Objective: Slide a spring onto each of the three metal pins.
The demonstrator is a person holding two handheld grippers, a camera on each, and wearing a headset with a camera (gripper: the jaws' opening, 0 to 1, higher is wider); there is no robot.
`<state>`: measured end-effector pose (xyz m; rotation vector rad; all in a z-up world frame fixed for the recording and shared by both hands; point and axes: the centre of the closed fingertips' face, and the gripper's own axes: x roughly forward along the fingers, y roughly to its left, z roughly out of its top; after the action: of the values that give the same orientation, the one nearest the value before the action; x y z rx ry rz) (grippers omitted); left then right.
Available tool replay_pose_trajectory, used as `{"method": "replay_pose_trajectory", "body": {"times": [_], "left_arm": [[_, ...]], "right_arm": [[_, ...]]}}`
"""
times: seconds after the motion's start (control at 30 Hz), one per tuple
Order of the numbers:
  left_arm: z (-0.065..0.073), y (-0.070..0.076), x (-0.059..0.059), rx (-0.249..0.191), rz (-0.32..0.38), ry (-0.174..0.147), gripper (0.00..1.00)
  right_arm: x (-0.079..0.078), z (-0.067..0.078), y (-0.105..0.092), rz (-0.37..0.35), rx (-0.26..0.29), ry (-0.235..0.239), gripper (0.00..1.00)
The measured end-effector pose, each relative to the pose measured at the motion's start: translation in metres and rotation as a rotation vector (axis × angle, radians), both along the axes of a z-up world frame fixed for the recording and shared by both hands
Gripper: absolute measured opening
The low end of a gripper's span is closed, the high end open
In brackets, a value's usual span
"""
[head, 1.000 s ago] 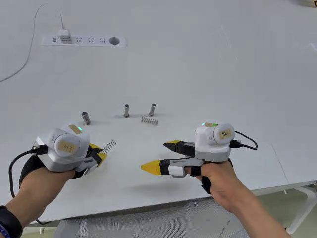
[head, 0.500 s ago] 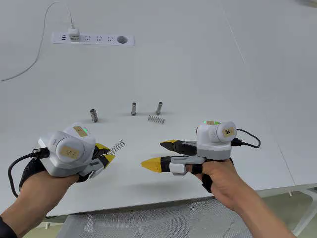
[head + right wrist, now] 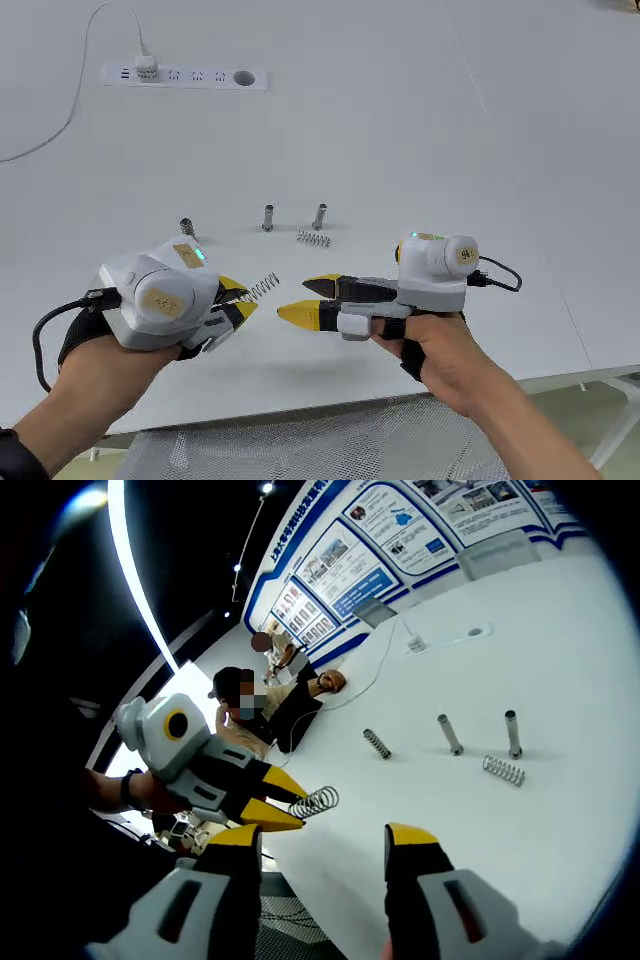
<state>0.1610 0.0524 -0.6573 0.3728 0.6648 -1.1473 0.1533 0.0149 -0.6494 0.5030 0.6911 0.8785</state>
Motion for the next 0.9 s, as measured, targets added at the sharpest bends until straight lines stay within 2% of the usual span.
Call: {"method": "replay_pose_trajectory", "body": {"times": [0.23, 0.6, 0.7, 0.9], "left_arm": [[0.005, -0.007, -0.002, -0.01, -0.024, -0.01, 0.1], [0.011, -0.015, -0.006, -0.021, -0.059, -0.029, 0.1], [0.011, -0.015, -0.006, -0.019, -0.064, -0.033, 0.1], [0.011, -0.014, -0.007, -0.022, -0.07, -0.035, 0.1]], "right_arm": [[0.005, 0.006, 0.004, 0.007, 0.026, -0.004, 0.44], [0.011, 0.014, 0.017, 0.052, 0.052, -0.006, 0.28], [0.013, 0.013, 0.017, 0.049, 0.056, 0.015, 0.25], [0.014, 0.016, 0.016, 0.049, 0.069, 0.021, 0.16]]}}
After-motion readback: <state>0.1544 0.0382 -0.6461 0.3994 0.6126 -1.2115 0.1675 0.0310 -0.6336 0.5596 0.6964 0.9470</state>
